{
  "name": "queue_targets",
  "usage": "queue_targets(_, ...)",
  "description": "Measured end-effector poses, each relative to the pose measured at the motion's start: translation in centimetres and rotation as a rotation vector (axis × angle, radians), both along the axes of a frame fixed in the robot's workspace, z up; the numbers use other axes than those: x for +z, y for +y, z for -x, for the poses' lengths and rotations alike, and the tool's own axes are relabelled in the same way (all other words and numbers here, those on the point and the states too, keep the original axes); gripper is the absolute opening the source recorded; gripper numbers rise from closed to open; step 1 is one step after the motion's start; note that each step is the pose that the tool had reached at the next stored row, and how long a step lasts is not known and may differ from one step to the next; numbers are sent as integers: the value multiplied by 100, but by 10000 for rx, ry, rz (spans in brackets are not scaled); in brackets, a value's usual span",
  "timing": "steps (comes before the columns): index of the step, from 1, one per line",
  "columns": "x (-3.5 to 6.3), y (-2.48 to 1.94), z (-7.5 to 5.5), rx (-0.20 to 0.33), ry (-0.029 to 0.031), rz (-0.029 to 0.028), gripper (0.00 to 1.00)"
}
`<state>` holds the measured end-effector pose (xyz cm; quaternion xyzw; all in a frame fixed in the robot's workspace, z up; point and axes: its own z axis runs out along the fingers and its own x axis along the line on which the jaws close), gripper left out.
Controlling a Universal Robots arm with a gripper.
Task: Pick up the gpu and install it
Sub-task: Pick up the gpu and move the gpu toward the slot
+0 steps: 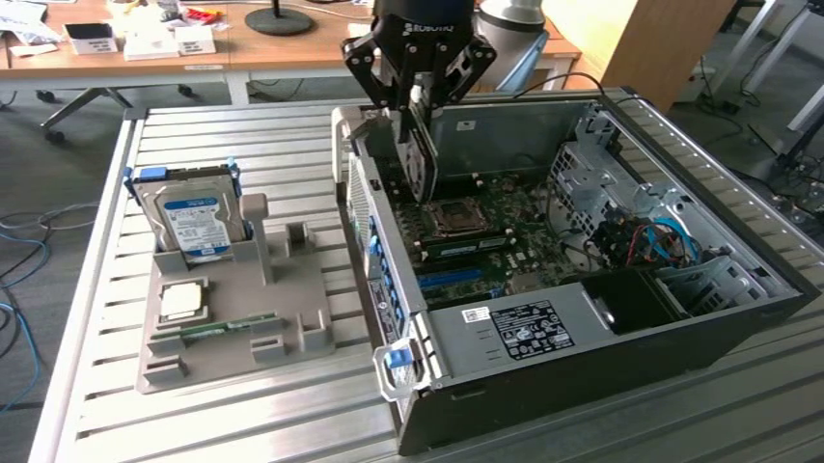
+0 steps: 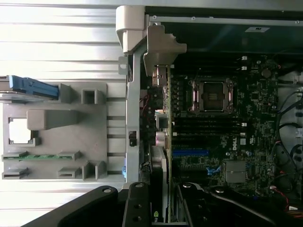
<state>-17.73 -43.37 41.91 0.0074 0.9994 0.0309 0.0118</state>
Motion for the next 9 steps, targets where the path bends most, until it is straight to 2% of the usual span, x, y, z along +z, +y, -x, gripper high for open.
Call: queue_targets(9,0,0,-206,-1,0,-18,27)
